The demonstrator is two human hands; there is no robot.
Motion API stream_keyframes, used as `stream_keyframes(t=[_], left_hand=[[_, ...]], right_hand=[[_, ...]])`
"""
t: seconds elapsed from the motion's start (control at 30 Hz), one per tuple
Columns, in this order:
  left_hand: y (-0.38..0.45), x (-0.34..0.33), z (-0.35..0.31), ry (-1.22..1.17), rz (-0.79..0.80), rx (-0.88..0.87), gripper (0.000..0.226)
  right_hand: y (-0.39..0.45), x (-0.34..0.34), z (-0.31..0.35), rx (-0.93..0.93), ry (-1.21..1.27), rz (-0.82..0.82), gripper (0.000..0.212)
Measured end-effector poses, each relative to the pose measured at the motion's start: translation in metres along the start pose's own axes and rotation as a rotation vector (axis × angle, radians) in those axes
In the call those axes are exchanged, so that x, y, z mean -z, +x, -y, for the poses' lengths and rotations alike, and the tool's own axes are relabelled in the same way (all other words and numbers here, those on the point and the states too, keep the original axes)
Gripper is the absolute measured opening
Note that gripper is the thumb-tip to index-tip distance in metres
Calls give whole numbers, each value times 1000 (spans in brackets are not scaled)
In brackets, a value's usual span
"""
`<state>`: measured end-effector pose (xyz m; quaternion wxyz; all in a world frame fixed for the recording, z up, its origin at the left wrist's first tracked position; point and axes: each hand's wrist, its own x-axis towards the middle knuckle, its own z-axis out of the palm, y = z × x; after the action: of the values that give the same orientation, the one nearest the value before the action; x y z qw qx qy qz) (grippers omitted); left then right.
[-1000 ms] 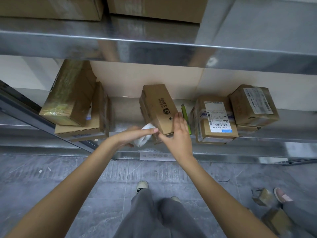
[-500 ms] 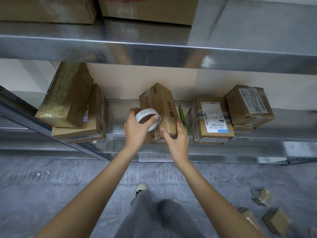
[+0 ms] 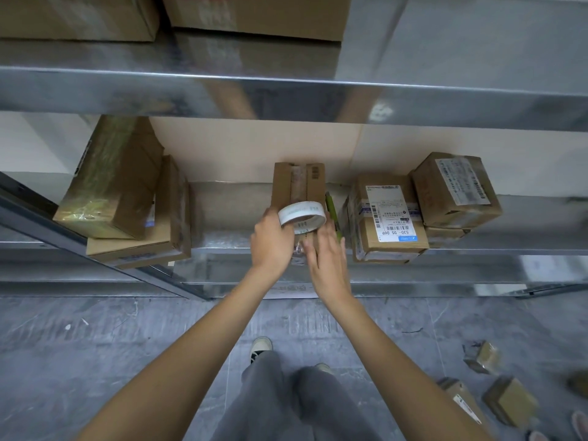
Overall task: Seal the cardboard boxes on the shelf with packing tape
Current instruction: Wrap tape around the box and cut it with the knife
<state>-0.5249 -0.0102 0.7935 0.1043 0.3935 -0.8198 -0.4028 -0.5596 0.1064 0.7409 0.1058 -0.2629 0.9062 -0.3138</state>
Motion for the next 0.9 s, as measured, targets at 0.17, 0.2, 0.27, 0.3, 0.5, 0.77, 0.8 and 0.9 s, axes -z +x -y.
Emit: stream_keyframes(t=[0.17, 0.2, 0.27, 0.3, 0.5, 0.77, 0.8, 0.9], left_hand=[[-2, 0, 2, 73, 47, -89, 32], [-2, 2, 5, 53, 51, -88, 38], [2, 12, 10, -40, 14, -48, 50], [6, 19, 16, -90, -16, -21, 54], [16, 39, 39, -307, -52, 140, 33], [13, 2, 40, -602, 23, 405, 23], [13, 0, 44, -565, 9, 387, 25], [15, -1, 49, -524, -8, 371, 25]], right_hand=[[-2, 5, -5, 2, -248, 40, 76], [-3, 8, -6, 10, -314, 48, 77], [-3, 14, -8, 31, -409, 74, 78], [-3, 16, -8, 37, -434, 85, 78], [-2, 12, 0, 29, -459, 68, 73], [0, 12, 13, 43, -550, 64, 103], [0, 9, 17, 49, -570, 63, 107], [2, -3, 27, 100, -565, 53, 105]])
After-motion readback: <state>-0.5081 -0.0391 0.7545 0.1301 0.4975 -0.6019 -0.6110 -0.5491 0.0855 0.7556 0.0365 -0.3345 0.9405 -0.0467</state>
